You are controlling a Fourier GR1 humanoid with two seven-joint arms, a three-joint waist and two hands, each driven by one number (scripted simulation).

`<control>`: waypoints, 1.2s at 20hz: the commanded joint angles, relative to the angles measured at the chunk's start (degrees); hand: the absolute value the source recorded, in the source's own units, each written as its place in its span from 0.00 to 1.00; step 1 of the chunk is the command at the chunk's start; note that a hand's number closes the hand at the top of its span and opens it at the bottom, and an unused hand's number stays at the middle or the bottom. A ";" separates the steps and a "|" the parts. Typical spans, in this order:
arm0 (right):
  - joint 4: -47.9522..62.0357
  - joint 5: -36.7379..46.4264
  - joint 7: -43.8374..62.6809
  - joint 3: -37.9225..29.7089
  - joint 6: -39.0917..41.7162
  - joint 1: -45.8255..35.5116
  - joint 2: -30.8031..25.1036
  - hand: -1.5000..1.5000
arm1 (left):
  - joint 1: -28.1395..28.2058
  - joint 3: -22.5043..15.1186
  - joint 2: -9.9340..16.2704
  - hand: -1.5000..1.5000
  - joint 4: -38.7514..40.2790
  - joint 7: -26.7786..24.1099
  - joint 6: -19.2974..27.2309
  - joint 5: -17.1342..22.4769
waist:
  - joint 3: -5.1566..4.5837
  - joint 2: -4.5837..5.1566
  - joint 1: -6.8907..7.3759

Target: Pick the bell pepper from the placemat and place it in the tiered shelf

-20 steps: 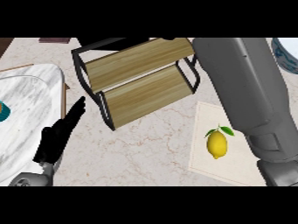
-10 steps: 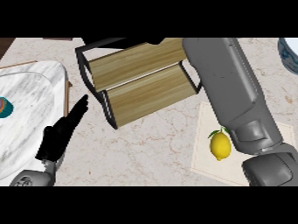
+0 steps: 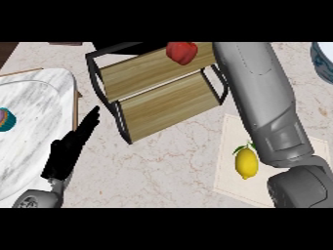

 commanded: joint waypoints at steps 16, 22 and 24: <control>-12.84 -4.86 1.56 -9.00 -4.33 13.64 -21.88 0.00 | 5.56 3.89 1.83 0.50 0.92 0.56 -0.90 1.29 | -0.45 -1.08 -5.00; -18.85 -10.66 -2.75 -10.36 5.97 22.24 -27.01 0.00 | 3.41 3.45 -0.55 0.50 4.13 -1.75 -0.19 -0.04 | -0.48 -0.73 -4.28; -18.37 -11.95 -4.09 -10.93 9.24 25.07 -29.06 0.00 | 4.90 2.91 -0.80 0.50 0.78 0.49 0.15 -0.11 | -0.46 -0.74 -3.93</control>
